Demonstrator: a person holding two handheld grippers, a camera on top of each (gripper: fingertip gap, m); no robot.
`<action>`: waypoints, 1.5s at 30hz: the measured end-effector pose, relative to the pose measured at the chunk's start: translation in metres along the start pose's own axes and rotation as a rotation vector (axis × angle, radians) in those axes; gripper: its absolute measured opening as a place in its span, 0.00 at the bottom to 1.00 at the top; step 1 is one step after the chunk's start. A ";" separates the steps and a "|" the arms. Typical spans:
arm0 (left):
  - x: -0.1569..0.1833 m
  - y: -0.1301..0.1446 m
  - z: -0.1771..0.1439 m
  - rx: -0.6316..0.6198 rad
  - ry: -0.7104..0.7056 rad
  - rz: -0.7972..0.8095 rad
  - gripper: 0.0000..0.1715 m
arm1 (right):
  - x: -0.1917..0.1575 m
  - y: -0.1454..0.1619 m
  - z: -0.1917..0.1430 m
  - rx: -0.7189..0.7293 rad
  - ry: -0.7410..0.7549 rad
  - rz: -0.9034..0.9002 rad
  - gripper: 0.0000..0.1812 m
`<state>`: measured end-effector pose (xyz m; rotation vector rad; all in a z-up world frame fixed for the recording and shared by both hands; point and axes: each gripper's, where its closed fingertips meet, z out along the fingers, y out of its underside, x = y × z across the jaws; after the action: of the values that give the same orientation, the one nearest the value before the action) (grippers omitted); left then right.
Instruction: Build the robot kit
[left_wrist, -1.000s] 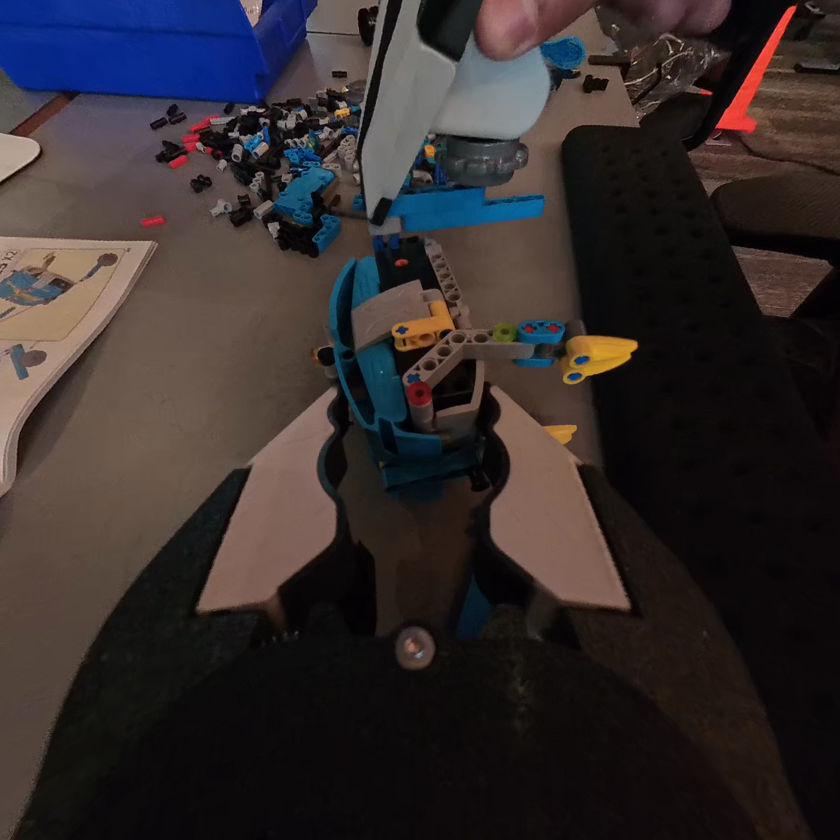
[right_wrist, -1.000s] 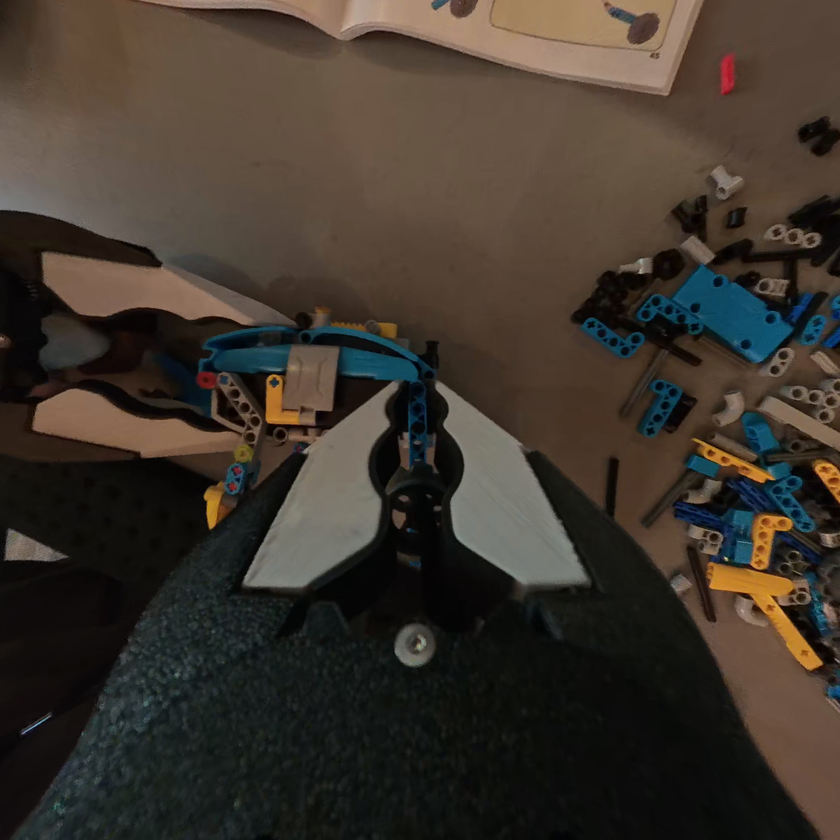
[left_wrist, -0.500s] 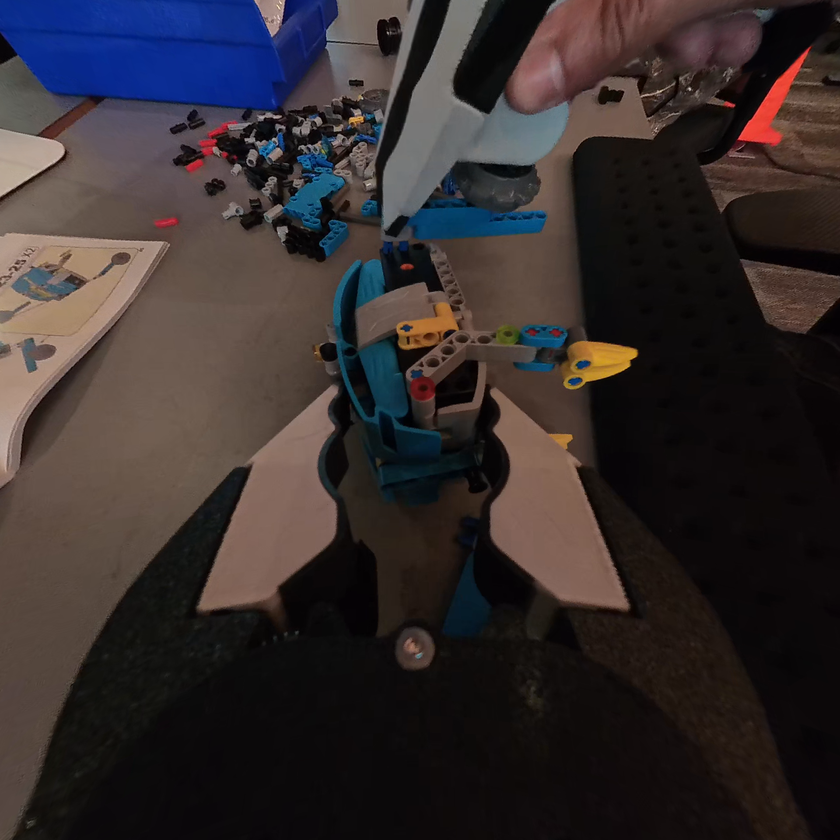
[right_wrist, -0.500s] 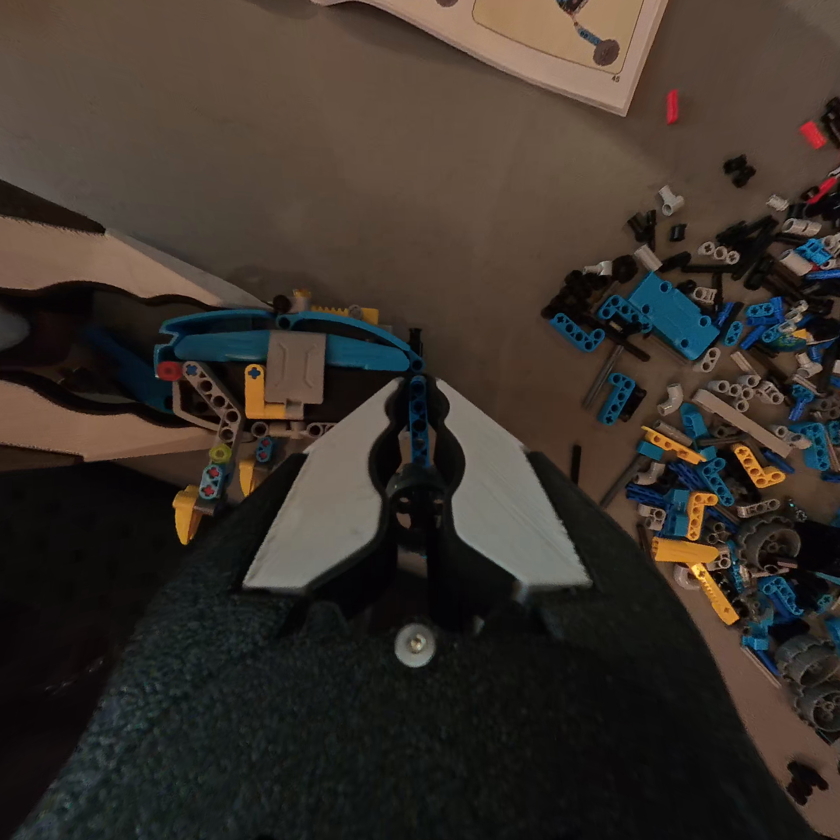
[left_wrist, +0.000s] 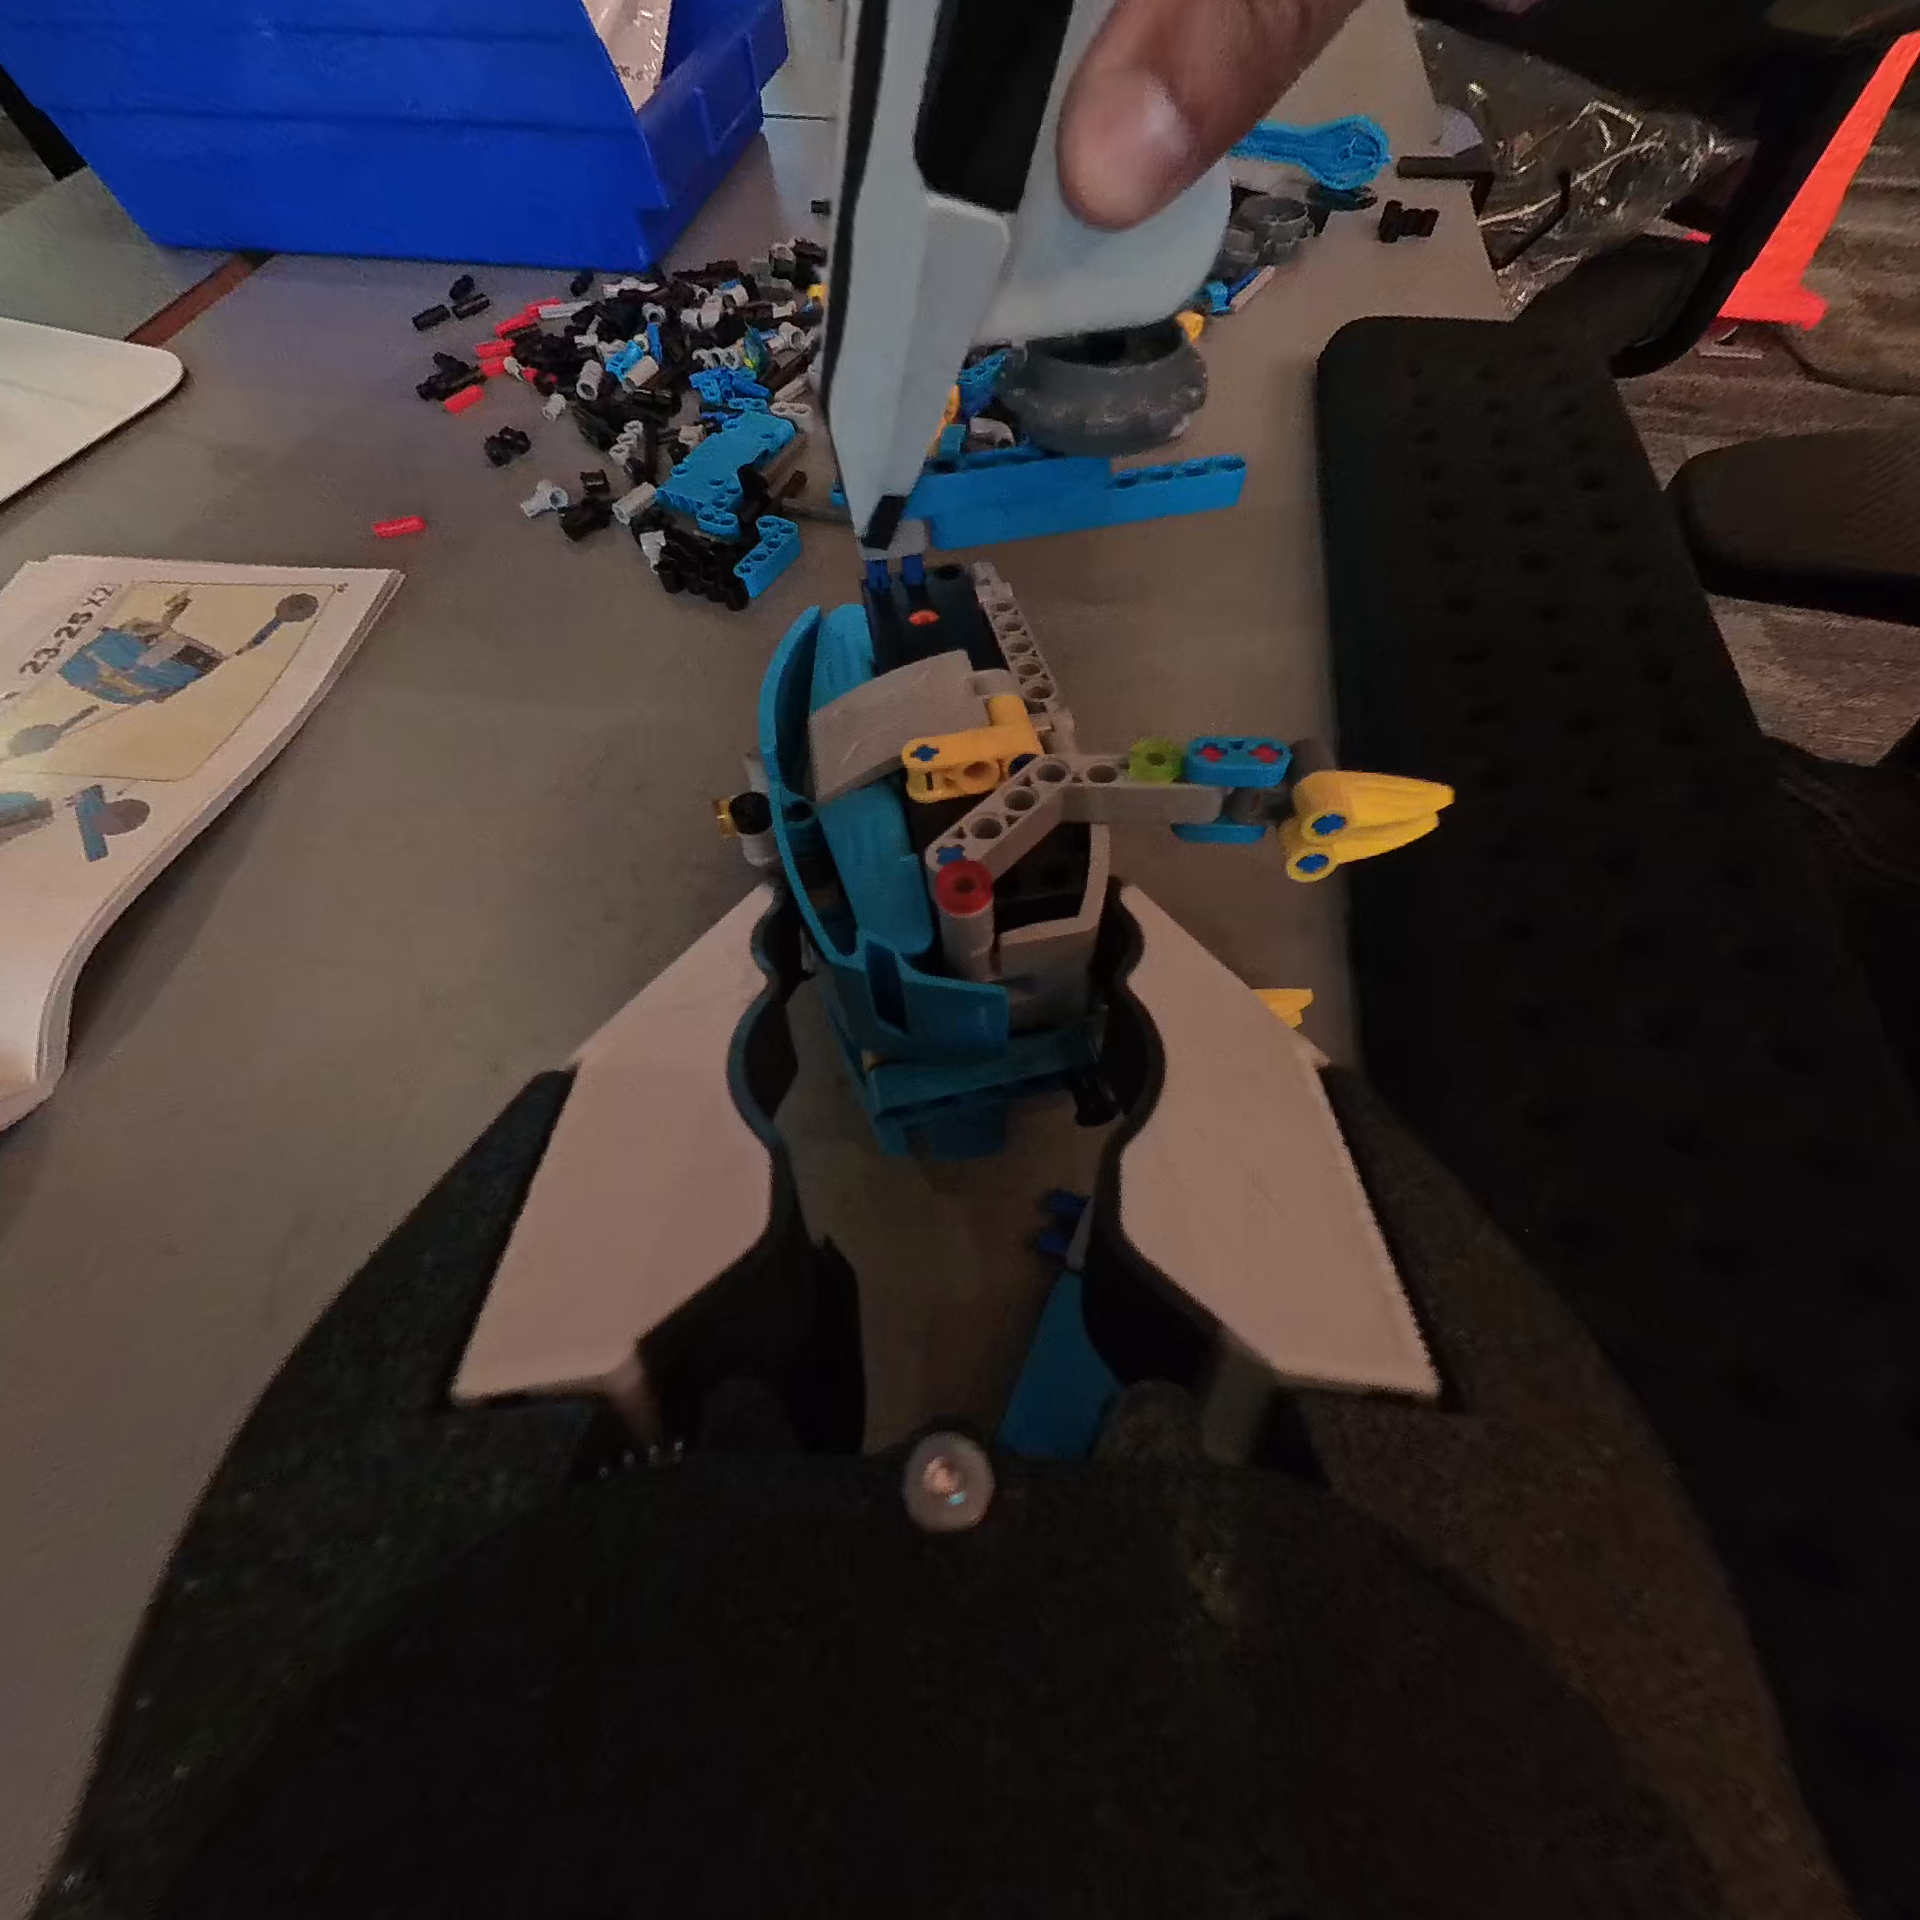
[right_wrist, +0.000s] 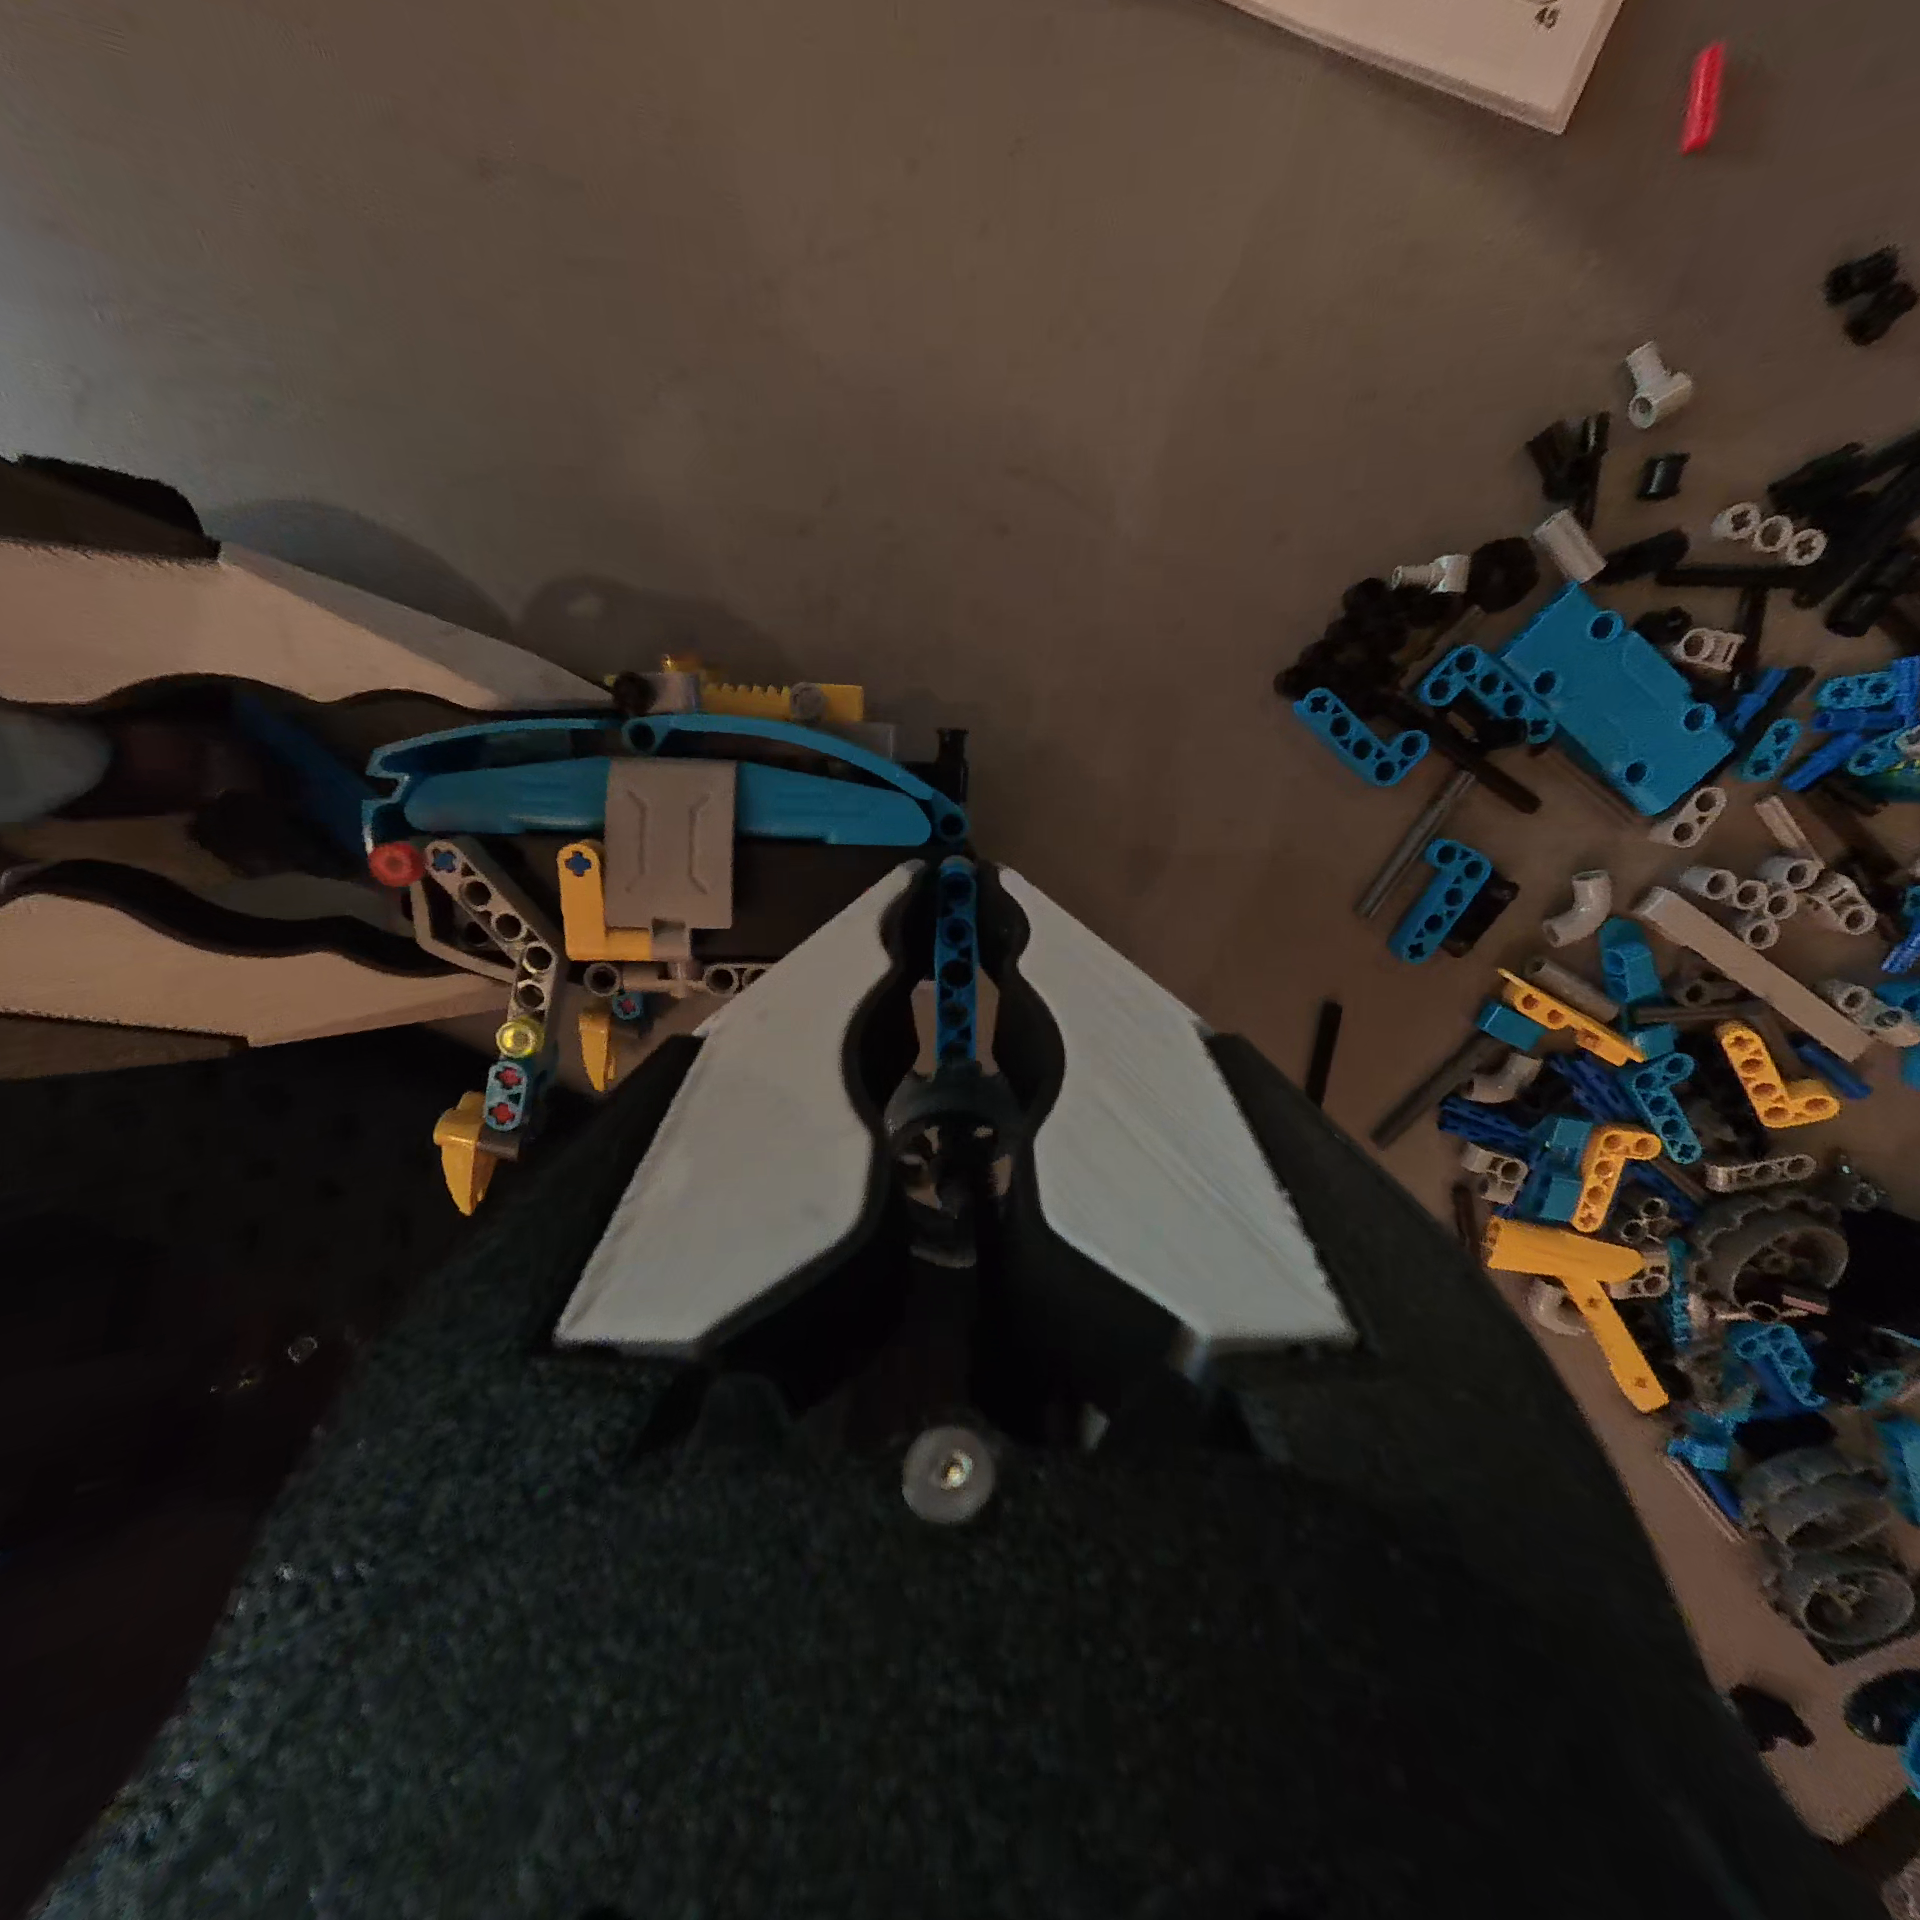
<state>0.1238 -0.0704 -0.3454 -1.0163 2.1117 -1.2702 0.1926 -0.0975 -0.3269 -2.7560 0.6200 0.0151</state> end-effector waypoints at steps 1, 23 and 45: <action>0.000 0.000 0.000 0.000 0.000 -0.003 0.33 | 0.000 0.000 0.000 0.007 -0.002 0.001 0.04; 0.002 0.000 0.002 -0.003 0.005 0.010 0.33 | -0.002 0.010 -0.002 -0.043 0.122 -0.130 0.04; 0.006 0.002 0.003 -0.014 0.009 -0.002 0.33 | 0.006 0.011 0.002 -0.158 -0.075 0.044 0.12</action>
<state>0.1219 -0.0761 -0.3487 -1.0209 2.1298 -1.2650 0.1939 -0.1089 -0.3330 -2.8768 0.6868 0.1838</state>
